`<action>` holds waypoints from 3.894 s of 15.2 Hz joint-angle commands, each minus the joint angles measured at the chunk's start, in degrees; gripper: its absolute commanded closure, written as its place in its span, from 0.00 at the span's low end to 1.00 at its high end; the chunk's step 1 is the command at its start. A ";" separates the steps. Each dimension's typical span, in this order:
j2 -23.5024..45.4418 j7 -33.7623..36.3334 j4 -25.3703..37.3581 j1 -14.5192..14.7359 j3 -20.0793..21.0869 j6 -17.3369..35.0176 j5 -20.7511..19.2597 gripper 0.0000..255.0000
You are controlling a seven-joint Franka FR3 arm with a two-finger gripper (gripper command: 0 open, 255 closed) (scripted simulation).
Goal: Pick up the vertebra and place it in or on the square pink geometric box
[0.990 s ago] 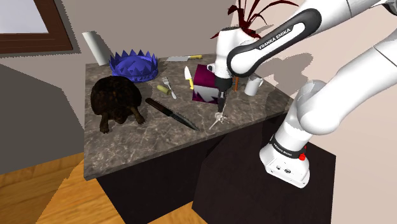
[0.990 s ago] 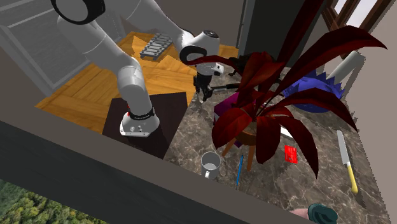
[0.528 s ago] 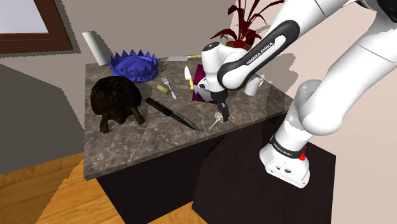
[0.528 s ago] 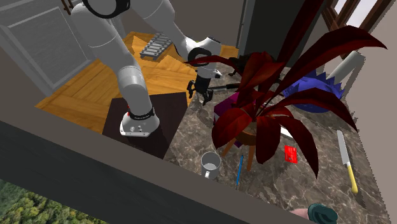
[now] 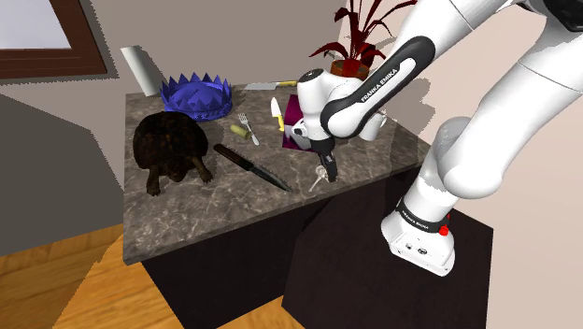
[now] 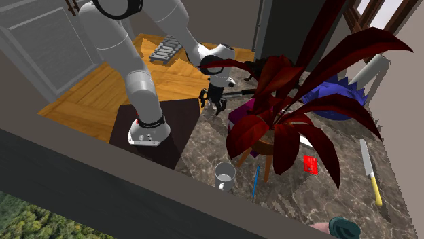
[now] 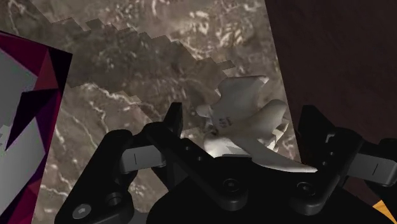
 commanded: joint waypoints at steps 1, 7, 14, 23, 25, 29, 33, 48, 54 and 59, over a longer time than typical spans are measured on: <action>0.00 0.00 0.00 0.00 0.00 0.00 0.00 0.00; 0.04 0.04 -0.05 0.01 0.01 0.09 -0.01 1.00; -1.76 -0.33 0.28 0.06 0.05 -2.03 0.27 1.00; -8.83 -1.65 2.35 0.36 0.27 -11.10 1.27 1.00; -10.18 -1.91 2.98 0.41 0.33 -13.07 1.45 1.00; -12.64 -2.40 4.42 0.51 0.45 -16.94 1.77 1.00; -14.77 -2.86 6.07 0.59 0.58 -20.70 2.06 1.00; -20.07 -4.40 14.02 0.78 1.12 -33.88 2.82 1.00; -19.45 -5.93 18.07 0.23 0.38 -37.11 2.14 1.00; -11.65 -11.32 24.76 -2.25 -3.85 -35.05 -1.04 1.00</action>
